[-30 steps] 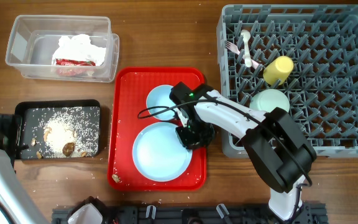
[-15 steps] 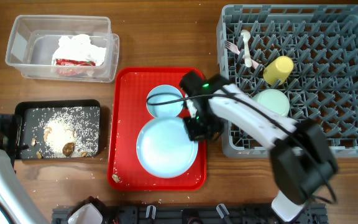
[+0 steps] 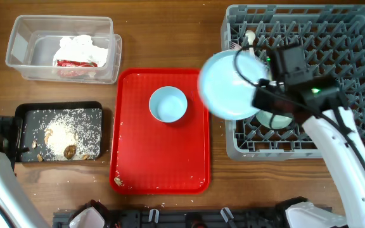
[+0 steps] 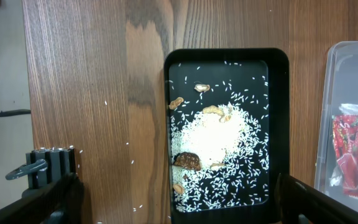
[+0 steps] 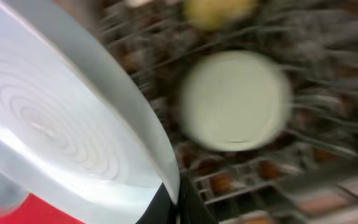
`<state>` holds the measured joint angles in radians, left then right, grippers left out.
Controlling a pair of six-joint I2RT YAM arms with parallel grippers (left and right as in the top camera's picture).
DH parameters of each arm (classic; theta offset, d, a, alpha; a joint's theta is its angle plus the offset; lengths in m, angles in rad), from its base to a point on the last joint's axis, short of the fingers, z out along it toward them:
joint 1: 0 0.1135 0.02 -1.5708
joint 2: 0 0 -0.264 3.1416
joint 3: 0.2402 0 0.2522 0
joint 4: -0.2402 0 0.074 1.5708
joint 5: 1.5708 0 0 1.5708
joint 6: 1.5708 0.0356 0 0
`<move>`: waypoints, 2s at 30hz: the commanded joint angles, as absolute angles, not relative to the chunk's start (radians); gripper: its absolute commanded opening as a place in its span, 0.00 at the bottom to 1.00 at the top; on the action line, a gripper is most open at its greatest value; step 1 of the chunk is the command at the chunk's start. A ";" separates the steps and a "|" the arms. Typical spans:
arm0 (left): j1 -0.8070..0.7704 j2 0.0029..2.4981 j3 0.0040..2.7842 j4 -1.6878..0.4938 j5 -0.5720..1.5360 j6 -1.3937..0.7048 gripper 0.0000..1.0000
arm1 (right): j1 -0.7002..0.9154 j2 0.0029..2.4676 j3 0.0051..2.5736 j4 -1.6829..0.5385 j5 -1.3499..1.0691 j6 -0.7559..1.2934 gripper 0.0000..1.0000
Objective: Sort waste into correct bins and load items into the dishwasher rack
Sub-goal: 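Lift the large blue bowl and carry it right over the grey rack, then lower the large bowl edge-first into the rack slots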
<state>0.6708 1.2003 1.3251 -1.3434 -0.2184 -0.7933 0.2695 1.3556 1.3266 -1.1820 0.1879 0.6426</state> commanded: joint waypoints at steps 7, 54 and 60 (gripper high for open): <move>0.677 1.195 1.329 -1.343 -0.217 -0.786 1.00 | 0.266 1.358 1.333 -1.266 0.604 1.034 0.04; 0.677 1.195 1.329 -1.343 -0.217 -0.786 1.00 | -0.016 1.271 1.396 -0.982 0.101 0.572 0.07; 0.677 1.195 1.329 -1.343 -0.217 -0.786 1.00 | -0.196 1.495 1.396 -0.933 -0.202 0.452 0.04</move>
<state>0.6708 1.2003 1.3251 -1.3434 -0.2184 -0.7933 -0.1684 1.3819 1.3811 -0.9489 0.0044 0.5468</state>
